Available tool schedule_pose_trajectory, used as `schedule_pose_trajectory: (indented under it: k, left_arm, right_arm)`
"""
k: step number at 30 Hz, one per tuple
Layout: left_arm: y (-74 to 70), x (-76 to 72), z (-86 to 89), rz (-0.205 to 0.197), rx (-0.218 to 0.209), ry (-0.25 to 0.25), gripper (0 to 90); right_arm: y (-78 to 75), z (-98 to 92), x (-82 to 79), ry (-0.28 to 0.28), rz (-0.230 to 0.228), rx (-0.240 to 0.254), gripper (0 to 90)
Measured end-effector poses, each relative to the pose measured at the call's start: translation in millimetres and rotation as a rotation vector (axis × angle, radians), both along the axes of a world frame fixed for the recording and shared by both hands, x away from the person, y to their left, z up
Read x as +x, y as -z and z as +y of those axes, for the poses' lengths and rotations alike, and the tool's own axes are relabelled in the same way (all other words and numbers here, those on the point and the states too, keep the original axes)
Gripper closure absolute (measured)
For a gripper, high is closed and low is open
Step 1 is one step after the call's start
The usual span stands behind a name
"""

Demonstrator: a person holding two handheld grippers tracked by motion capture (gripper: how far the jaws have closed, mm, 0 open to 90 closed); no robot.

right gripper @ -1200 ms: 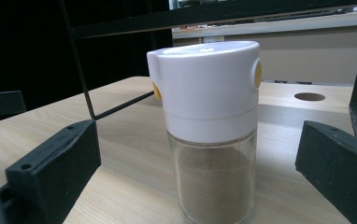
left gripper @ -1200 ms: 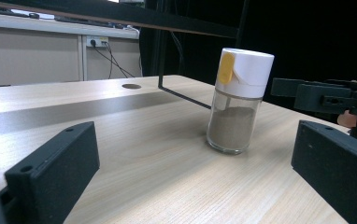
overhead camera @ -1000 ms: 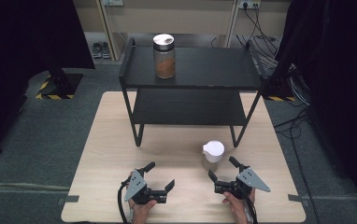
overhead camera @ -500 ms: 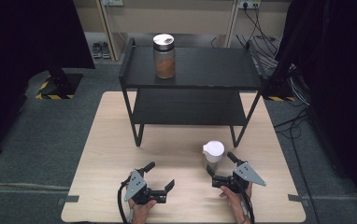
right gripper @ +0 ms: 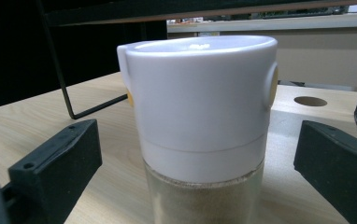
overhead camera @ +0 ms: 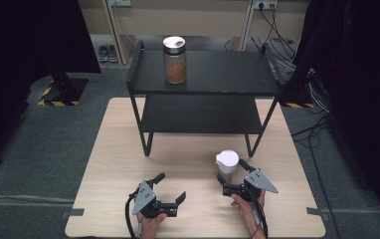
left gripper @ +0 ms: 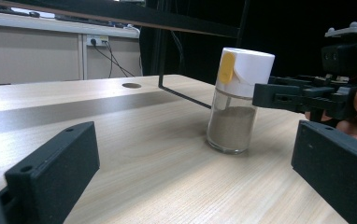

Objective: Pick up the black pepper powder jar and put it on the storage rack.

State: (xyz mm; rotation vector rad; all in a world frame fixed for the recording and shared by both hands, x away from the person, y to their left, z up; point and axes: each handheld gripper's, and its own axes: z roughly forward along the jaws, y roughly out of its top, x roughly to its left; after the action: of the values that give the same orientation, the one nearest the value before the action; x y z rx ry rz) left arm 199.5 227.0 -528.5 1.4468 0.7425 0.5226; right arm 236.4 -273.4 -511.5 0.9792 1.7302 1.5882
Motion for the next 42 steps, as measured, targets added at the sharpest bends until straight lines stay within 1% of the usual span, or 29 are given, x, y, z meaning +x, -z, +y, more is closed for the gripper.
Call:
schedule_pose_trajectory:
  k: [7, 10, 15, 22, 26, 31, 33, 36, 42]
  left_arm:
    - [0.4, -0.8, 0.2, -0.005, 0.000, -0.001, 0.4]
    - [0.4, -0.8, 0.2, -0.005, -0.001, -0.001, 0.4]
    - [0.4, -1.0, 0.1, -0.006, 0.000, -0.002, 0.4]
    - [0.2, -1.0, 0.0, -0.006, 0.002, -0.002, 0.4]
    - [0.2, -1.0, 0.0, -0.006, 0.002, -0.002, 0.4]
    - [0.5, -1.3, 0.2, -0.006, -0.001, -0.005, 0.4]
    - [0.6, -1.3, 0.3, -0.006, -0.002, -0.006, 0.4]
    - [0.8, -1.5, 0.5, -0.007, -0.003, -0.006, 0.4]
    - [0.8, -1.6, 0.6, -0.006, -0.004, -0.007, 0.4]
  right_arm:
    - [-1.8, 4.6, 8.2, -0.007, 0.009, -0.034, 8.8]
    - [-3.6, 6.9, 9.6, -0.003, 0.011, -0.051, 12.3]
    - [-8.3, 11.3, 11.4, 0.010, 0.029, -0.074, 19.3]
    - [-9.1, 11.0, 12.8, 0.010, 0.035, -0.074, 29.0]
    - [-9.4, 11.9, 12.6, 0.012, 0.030, -0.085, 30.1]
    - [-7.7, 10.9, 11.8, 0.010, 0.019, -0.083, 30.5]
    - [-6.5, 9.6, 11.4, 0.012, 0.019, -0.069, 30.5]
    - [-4.2, 5.8, 11.5, 0.012, 0.020, -0.035, 30.6]
    - [-11.7, 5.0, 8.0, 0.009, -0.010, -0.042, 30.6]
